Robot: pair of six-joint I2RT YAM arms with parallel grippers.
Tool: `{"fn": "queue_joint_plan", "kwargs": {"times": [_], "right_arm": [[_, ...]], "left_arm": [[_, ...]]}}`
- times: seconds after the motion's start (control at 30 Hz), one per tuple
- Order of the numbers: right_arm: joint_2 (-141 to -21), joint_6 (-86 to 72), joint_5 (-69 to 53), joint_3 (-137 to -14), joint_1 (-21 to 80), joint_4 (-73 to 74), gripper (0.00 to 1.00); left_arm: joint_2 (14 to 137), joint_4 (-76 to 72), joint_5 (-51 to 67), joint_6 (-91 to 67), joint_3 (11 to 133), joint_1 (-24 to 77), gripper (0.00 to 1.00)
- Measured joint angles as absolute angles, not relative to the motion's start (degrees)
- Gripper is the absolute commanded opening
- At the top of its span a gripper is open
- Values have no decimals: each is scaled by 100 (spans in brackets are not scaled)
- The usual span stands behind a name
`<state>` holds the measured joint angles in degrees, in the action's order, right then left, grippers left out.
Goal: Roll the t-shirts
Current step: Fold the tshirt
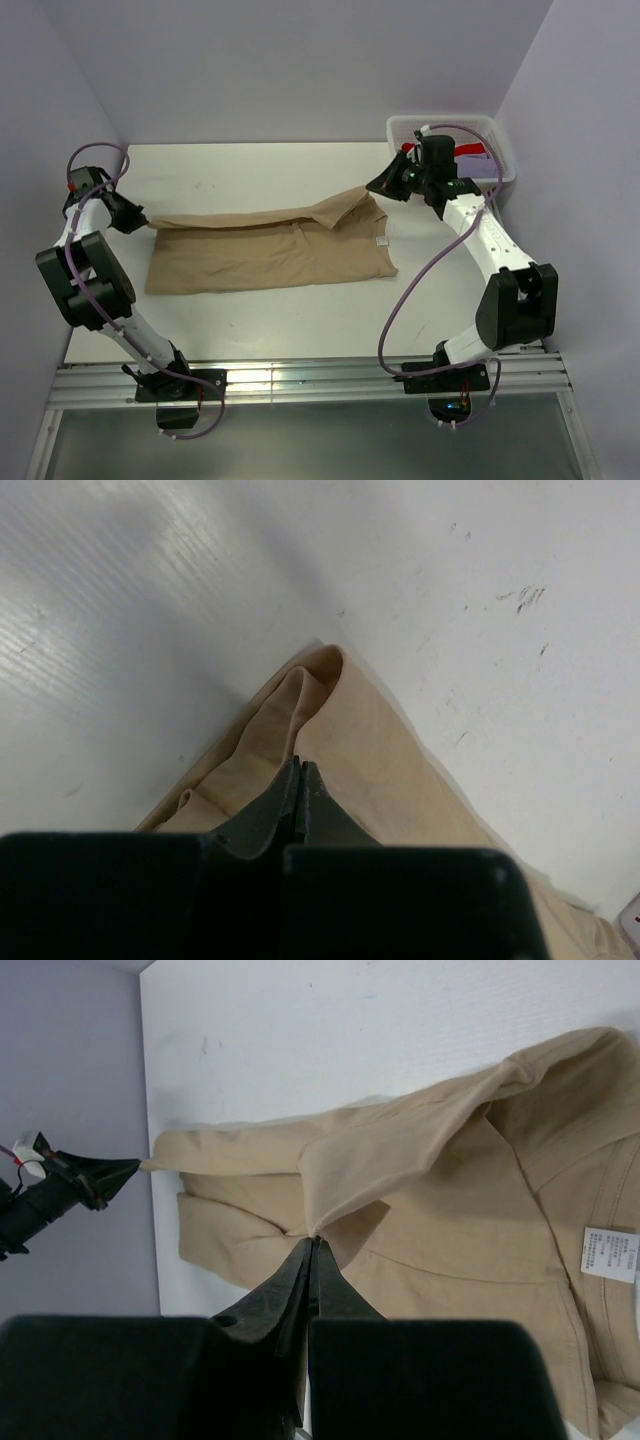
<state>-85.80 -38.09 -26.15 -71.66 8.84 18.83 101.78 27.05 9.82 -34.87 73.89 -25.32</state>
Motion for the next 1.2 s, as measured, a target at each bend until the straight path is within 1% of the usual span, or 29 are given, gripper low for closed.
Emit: {"fn": "queue_joint_plan", "kwargs": {"times": [0.23,0.5,0.97,1.2], "right_arm": [[-8374,-3782,-2600,-6925,884,1872,0],[-8062,-3763,-2598,-6410,884,1852,0],[-7605,-3638,-2491,-5940,884,1863,0],[-7404,-3607,-2438,-5518,884,1835,0]], "left_arm": [[9819,2792,832,-3446,7220,-2543,0],[9808,2976,628,-3365,6943,-2543,0],[9572,3155,336,-3301,6772,-2543,0],[9539,3188,233,-3273,6630,-2543,0]]}}
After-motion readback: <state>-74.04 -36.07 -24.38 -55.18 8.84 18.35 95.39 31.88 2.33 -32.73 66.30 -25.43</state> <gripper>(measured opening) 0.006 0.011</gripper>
